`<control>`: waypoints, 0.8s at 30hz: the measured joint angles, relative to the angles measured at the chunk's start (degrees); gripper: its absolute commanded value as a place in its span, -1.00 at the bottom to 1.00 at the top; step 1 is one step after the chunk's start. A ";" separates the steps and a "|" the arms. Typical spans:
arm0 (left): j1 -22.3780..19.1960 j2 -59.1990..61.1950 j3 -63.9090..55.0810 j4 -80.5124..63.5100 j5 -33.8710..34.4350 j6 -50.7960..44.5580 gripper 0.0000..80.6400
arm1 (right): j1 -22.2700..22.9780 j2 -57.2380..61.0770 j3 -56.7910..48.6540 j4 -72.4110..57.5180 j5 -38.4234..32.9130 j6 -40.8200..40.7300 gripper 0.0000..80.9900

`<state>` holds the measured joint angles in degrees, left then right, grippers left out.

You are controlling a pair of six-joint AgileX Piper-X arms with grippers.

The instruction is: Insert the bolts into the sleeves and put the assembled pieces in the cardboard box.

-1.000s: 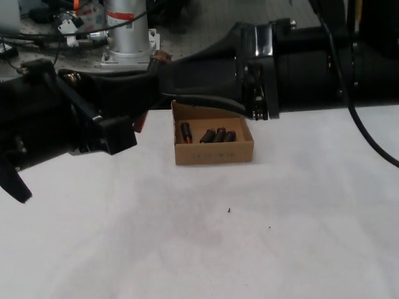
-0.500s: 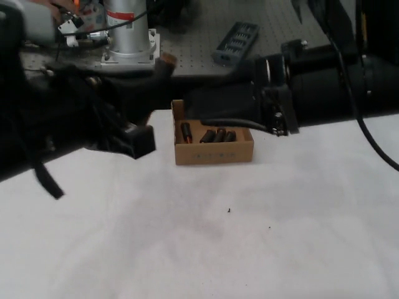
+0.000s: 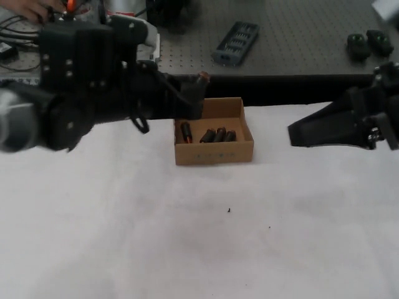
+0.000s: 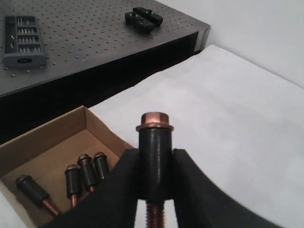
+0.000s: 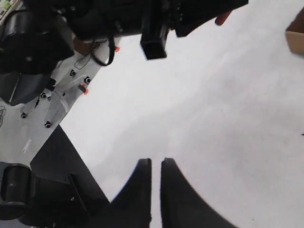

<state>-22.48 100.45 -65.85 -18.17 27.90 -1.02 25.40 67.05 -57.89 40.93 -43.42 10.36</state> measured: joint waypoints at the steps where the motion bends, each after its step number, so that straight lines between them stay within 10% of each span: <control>1: 0.25 2.80 -2.59 0.00 0.52 0.00 -0.98 | -0.81 -0.09 0.00 0.43 0.00 -0.23 -0.93; 24: 0.82 37.29 -37.97 16.32 -1.80 0.62 -0.88 | -3.34 -0.12 0.00 1.11 -0.09 -2.83 -0.93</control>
<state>-21.66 137.74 -103.83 -1.85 26.09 -0.40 22.06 66.93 -57.89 42.04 -43.51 7.53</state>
